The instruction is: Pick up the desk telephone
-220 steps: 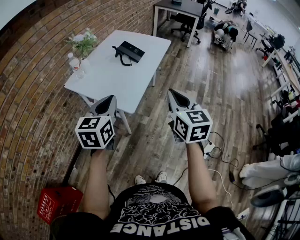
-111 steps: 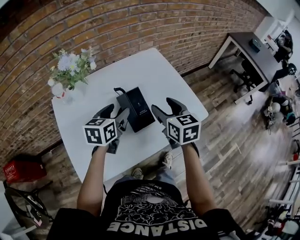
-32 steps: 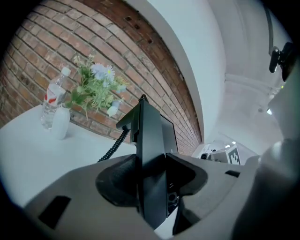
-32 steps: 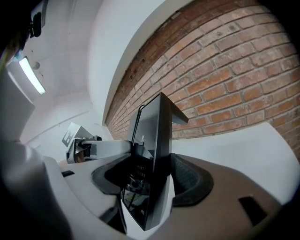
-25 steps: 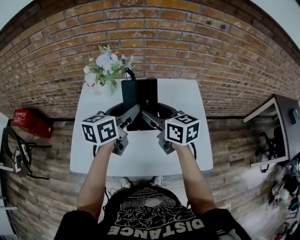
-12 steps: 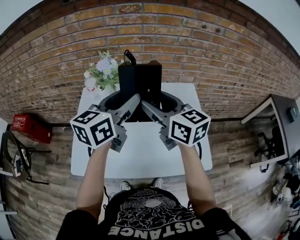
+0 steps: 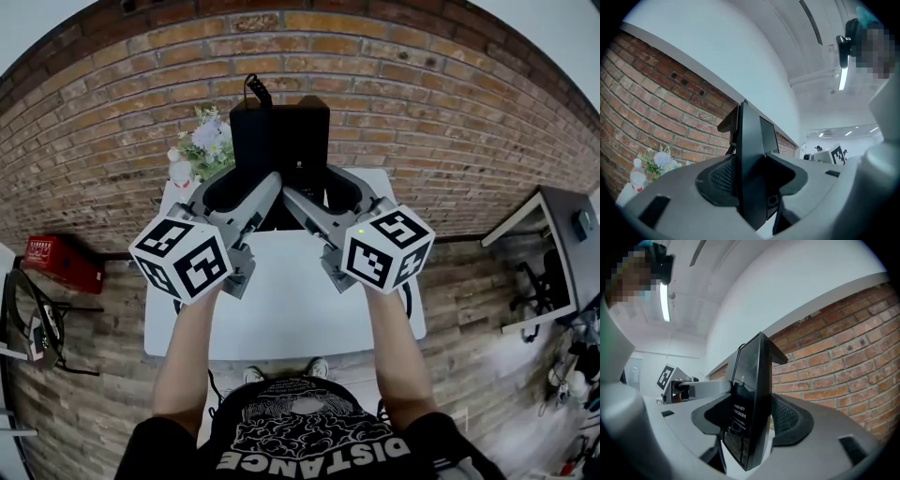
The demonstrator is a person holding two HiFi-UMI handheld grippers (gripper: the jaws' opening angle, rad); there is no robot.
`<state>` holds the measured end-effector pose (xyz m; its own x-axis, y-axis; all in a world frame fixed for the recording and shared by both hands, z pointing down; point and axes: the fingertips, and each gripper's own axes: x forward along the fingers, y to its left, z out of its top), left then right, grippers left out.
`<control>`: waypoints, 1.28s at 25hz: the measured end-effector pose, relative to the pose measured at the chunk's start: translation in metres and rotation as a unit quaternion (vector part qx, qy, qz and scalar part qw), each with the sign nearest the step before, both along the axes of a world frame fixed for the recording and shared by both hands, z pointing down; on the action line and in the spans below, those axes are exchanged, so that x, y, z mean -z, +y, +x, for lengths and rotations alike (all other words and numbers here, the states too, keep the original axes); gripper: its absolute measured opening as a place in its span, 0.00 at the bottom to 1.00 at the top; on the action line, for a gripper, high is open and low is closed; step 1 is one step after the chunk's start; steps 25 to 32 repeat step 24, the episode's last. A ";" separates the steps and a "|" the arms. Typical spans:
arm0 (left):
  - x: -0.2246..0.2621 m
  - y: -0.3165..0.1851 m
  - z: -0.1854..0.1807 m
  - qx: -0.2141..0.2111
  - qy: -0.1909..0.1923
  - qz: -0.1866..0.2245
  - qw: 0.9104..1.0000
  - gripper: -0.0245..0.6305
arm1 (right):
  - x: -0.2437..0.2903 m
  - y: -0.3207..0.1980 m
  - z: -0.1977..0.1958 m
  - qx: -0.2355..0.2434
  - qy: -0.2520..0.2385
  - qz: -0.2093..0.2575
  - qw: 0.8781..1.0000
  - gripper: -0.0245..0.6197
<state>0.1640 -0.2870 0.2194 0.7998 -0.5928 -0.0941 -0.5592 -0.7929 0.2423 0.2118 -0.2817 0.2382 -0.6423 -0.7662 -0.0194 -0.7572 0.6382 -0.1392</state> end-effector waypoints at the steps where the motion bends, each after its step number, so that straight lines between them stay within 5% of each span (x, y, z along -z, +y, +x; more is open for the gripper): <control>1: 0.002 0.001 0.000 0.000 0.003 0.002 1.000 0.33 | 0.002 0.001 0.000 -0.001 0.003 0.005 1.000 0.44; 32: -0.003 0.000 -0.006 0.005 0.001 0.000 1.000 0.33 | -0.004 0.000 -0.006 -0.005 0.011 0.001 1.000 0.44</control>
